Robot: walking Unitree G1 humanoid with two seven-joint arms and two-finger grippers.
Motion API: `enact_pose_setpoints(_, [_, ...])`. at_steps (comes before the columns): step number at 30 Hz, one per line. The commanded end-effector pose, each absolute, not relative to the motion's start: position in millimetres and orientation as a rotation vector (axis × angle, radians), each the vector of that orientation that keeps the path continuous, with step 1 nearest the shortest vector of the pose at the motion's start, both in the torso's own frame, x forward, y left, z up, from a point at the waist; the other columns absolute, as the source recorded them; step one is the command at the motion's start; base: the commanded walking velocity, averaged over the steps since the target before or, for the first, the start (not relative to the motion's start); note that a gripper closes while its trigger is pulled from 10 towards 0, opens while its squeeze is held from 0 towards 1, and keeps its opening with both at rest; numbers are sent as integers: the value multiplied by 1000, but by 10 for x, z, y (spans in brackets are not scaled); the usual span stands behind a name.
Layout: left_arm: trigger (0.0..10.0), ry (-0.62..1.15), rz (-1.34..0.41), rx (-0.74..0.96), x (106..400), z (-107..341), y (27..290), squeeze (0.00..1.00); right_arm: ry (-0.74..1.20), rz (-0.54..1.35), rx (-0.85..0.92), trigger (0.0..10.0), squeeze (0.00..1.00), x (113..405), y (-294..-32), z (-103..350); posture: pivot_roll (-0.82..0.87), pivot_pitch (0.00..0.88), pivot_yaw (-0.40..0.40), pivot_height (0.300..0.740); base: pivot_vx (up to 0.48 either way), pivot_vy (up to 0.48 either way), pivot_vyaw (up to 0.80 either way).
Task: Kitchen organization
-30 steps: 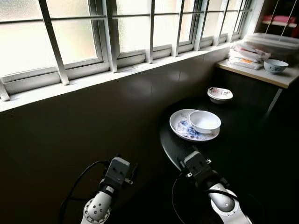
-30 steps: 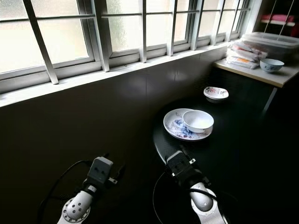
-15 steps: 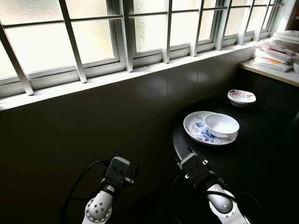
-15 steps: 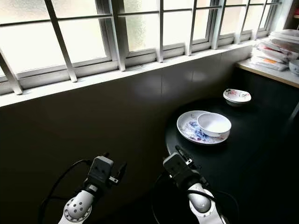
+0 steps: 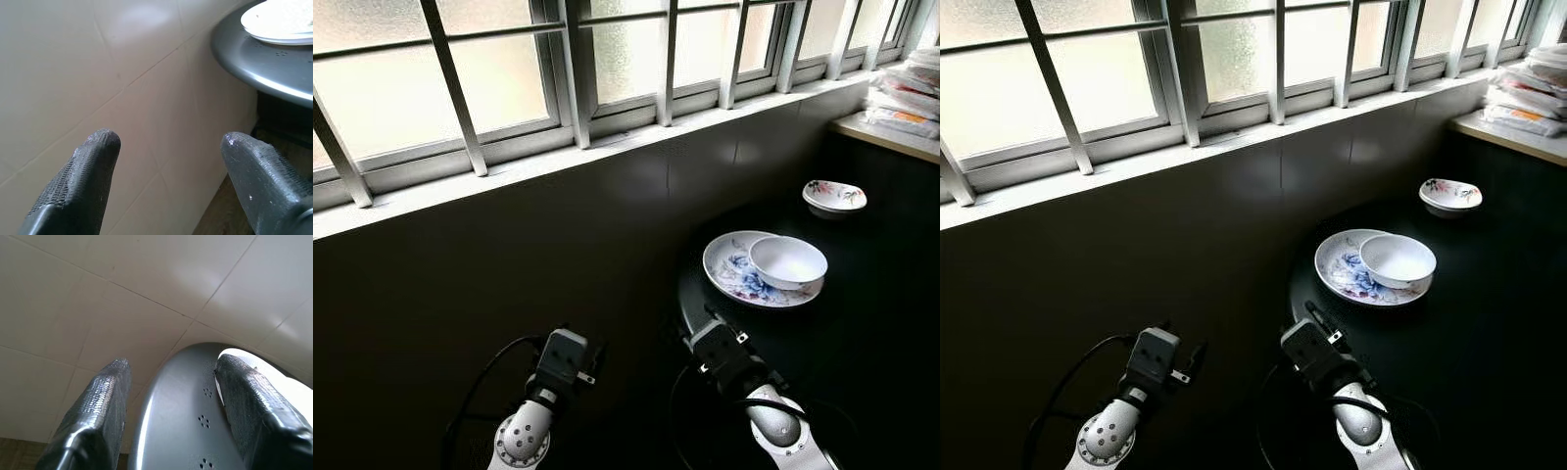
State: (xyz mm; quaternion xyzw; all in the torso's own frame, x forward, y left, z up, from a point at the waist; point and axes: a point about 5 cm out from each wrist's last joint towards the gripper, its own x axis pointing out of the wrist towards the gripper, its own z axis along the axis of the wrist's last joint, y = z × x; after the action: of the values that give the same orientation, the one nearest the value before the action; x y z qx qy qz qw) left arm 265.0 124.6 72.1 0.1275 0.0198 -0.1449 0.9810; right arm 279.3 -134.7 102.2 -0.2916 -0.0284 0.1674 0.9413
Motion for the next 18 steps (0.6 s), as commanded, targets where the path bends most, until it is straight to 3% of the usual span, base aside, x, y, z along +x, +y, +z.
enact_pose_setpoints(1, [10000, 51, -290, 269, 2653, 708, 1290, 0, -70, 349, -601, 10000, 0, 2790, -1302, 1039, -68, 0, 43, 740, 0, 0, 0])
enact_pose_setpoints(7, [10000, 52, -290, 277, 2652, 706, 1301, 0, -66, 351, -599, 10000, 0, 2790, -1291, 1029, -63, 0, 41, 740, 0, 0, 0])
enact_pose_setpoints(18, [10000, 50, -287, 280, 2640, 713, 1325, 0, -63, 359, -593, 10000, 0, 2788, -1262, 1024, -47, 0, 41, 740, 0, -294, 0])
